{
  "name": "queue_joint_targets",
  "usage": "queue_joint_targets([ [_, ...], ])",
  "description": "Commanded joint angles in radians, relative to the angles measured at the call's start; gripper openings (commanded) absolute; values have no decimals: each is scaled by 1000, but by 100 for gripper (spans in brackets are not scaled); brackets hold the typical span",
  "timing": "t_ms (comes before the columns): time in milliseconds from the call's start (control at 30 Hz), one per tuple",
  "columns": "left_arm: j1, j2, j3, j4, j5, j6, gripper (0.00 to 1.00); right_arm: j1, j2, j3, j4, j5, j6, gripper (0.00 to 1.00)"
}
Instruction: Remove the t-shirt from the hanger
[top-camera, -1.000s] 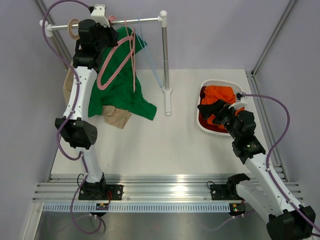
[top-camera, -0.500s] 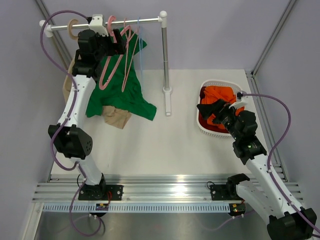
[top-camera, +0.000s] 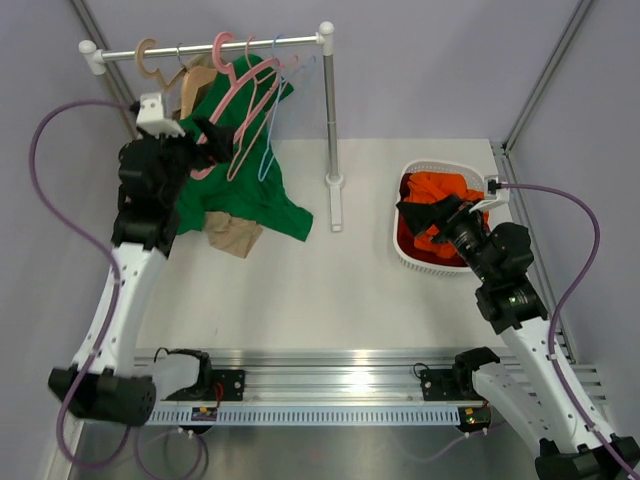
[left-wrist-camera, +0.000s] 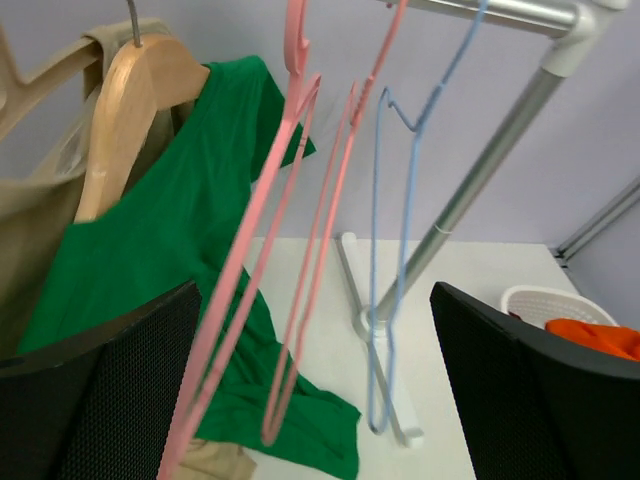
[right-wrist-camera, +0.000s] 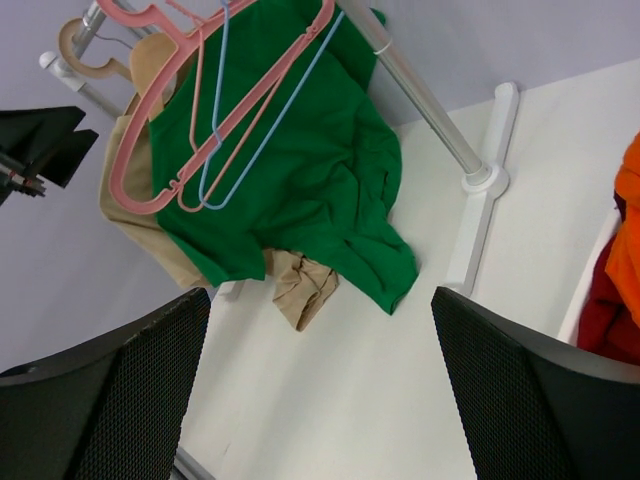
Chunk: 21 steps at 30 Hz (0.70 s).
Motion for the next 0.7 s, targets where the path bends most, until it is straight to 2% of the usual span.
queue_joint_targets([
  [0,-19,-245,-148,83,-16,-104,99,11,-24,62,-29,-52,-11,100],
  [100,-21,-406,-286,7,43,-138,99,11,-48,80,-81,-58,-23,99],
  [133,-22,-513,-316,-25,64,-143,99,11,-70,80,-87,-67,-26,99],
  [300,-21,-791,-403,-342,147,-155,99,11,-168,64,-116,-62,-49,99],
  [400,-21,-978,-472,-414,152,-158,99,11,-242,50,-176,-29,-91,99],
  [500,-33,-1066,-498,-507,141,-155,99,11,-306,18,-236,28,-126,99],
  [667,-41,-1092,-534,-501,138,-157,99,11,-326,8,-298,90,-144,99],
])
